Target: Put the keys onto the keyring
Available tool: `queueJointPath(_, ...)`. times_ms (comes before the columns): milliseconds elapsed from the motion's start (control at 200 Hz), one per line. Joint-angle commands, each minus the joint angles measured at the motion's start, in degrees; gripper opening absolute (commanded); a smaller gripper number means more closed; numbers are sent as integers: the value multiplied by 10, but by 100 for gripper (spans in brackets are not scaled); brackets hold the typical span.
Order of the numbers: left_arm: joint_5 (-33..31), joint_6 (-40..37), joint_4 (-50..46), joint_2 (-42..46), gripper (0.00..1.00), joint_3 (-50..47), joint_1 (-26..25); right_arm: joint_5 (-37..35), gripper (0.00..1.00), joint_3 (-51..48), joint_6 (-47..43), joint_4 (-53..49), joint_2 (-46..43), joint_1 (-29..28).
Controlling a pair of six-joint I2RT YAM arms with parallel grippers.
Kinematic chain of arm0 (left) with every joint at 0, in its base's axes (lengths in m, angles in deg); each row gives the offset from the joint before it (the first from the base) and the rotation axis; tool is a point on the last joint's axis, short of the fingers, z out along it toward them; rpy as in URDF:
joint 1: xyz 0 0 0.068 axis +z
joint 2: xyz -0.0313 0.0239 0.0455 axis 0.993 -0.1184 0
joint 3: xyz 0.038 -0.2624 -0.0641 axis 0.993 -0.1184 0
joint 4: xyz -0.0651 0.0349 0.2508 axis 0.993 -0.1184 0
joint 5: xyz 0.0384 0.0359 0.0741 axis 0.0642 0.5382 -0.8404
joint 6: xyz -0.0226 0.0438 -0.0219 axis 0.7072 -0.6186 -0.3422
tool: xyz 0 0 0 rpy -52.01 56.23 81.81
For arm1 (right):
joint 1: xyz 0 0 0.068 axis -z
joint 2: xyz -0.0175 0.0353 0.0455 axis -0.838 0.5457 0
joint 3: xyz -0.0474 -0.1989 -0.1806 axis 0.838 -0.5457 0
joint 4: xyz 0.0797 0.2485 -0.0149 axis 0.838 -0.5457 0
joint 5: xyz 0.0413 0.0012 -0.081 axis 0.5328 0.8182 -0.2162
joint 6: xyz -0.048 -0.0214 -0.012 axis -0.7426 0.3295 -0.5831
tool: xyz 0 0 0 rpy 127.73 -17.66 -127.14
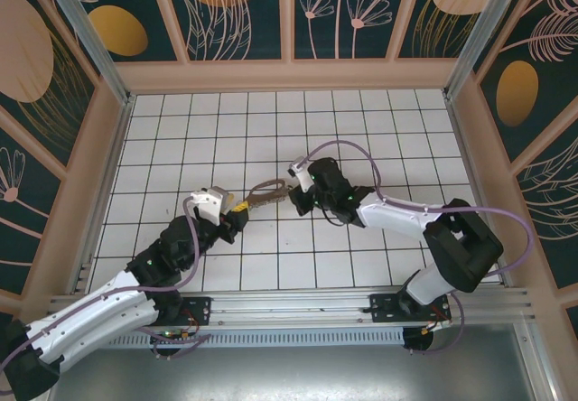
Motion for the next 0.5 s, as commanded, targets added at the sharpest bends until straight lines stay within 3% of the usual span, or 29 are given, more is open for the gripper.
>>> queueJointPath(0,9,-8,25,-1,47,24,-1,7,0,-34,46,56,-5,2)
queueJointPath(230,13,-14,22,-12,48,28,-1,23,0,-98,116,144,22,1)
queueJointPath(415,19,-19,15,-24,50,39,-1,-11,0,-124,133,164,26,2)
queueJointPath(495,14,-17,18,-23,51,35,-1,-33,5,-132,135,162,19,3)
